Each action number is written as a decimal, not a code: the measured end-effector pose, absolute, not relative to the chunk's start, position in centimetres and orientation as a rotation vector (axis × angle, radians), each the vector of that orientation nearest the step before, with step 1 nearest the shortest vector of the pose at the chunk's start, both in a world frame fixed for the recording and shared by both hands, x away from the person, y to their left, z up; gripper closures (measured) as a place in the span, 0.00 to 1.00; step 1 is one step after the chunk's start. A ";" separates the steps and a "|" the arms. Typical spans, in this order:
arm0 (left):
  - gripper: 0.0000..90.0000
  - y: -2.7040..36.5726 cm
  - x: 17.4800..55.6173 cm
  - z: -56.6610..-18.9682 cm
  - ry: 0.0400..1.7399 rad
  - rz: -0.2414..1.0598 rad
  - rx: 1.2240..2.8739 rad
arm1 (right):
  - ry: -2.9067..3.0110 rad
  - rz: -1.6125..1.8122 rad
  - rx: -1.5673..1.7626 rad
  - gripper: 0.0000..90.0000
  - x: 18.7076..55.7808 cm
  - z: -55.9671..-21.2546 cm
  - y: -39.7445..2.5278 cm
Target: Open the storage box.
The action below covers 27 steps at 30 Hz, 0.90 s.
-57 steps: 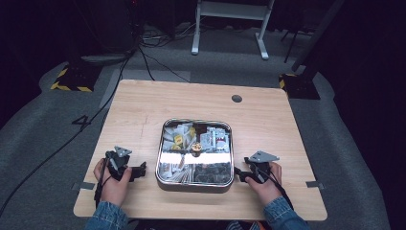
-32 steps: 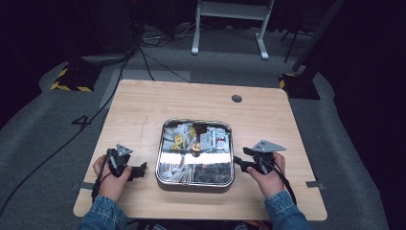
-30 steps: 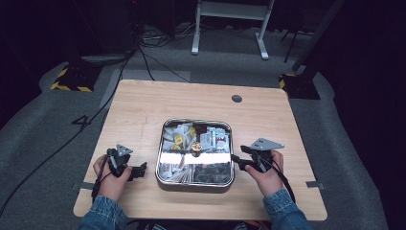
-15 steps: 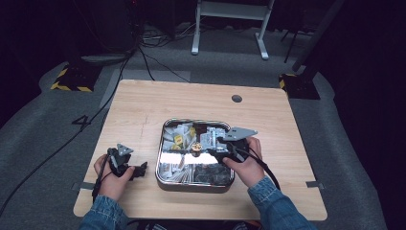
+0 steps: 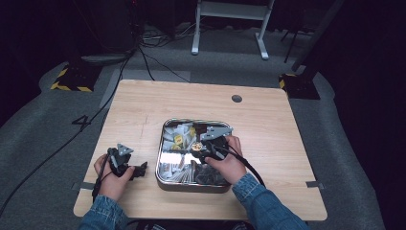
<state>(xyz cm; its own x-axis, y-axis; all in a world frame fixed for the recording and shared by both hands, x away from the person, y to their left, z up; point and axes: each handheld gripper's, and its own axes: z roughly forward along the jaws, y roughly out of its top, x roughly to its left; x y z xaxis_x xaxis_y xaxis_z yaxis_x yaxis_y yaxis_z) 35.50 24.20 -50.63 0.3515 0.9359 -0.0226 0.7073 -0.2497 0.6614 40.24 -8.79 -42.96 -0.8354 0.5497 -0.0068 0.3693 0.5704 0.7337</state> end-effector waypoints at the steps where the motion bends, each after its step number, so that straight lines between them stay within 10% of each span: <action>1: 0.00 24.2 35.5 -50.6 1.425 0.512 2.038 | 2.585 1.101 0.779 0.51 40.4 -43.3 -8.4; 27: 0.00 24.1 35.7 -50.6 1.415 0.506 2.043 | 2.560 1.101 0.841 0.66 40.8 -43.3 -8.1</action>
<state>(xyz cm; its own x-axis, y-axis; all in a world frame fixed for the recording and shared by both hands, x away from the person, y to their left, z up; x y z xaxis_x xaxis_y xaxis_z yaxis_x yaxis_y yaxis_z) 35.73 24.07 -50.62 0.3600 0.9326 -0.0245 0.7054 -0.2549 0.6614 40.76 -8.13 -43.30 -0.8087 0.5881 0.0145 0.4151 0.5531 0.7224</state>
